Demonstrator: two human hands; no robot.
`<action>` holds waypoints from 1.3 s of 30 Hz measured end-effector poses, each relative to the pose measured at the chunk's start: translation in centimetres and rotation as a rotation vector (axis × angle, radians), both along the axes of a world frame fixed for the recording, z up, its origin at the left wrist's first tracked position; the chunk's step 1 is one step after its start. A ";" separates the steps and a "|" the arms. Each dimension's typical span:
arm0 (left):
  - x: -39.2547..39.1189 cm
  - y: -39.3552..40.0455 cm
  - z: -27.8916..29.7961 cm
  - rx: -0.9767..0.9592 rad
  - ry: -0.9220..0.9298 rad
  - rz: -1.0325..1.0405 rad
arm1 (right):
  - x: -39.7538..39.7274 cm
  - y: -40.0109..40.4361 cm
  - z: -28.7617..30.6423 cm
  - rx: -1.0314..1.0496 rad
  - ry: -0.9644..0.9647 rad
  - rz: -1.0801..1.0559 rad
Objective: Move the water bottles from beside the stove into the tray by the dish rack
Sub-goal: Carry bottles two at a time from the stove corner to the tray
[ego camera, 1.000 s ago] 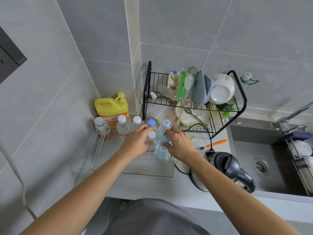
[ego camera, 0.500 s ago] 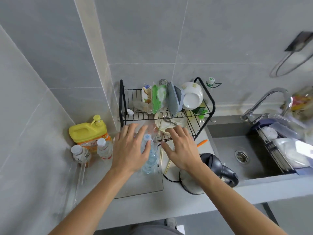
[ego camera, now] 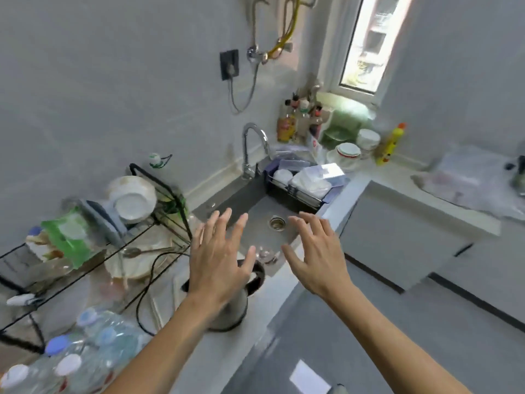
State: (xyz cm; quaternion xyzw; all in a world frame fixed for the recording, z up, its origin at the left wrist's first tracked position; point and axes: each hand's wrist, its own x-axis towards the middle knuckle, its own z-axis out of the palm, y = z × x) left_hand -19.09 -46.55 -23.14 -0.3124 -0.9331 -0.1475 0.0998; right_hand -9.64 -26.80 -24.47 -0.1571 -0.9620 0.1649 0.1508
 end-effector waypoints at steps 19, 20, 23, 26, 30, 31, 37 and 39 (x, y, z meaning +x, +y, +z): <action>30.1 55.6 0.8 -0.088 0.026 -0.838 | 42.1 39.9 -0.3 -0.067 -0.047 -0.930; 31.8 57.7 0.6 -0.096 0.018 -0.877 | 43.9 41.1 -0.5 -0.077 -0.043 -0.973; 36.5 63.9 -0.1 -0.118 -0.002 -0.989 | 48.5 44.9 -1.4 -0.093 -0.053 -1.081; 40.1 70.0 -1.2 -0.091 -0.025 -1.079 | 52.2 49.4 -2.5 -0.109 -0.060 -1.148; 43.9 80.1 -3.0 -0.076 -0.043 -1.154 | 56.1 57.6 -3.8 -0.115 -0.059 -1.213; 44.8 82.7 -3.3 -0.079 -0.051 -1.171 | 57.0 59.8 -3.9 -0.119 -0.059 -1.225; 50.5 98.5 -2.4 -0.084 -0.060 -1.274 | 62.2 72.5 -3.2 -0.147 -0.064 -1.327; 52.9 103.3 -2.1 -0.085 -0.047 -1.314 | 64.2 76.1 -3.2 -0.148 -0.053 -1.358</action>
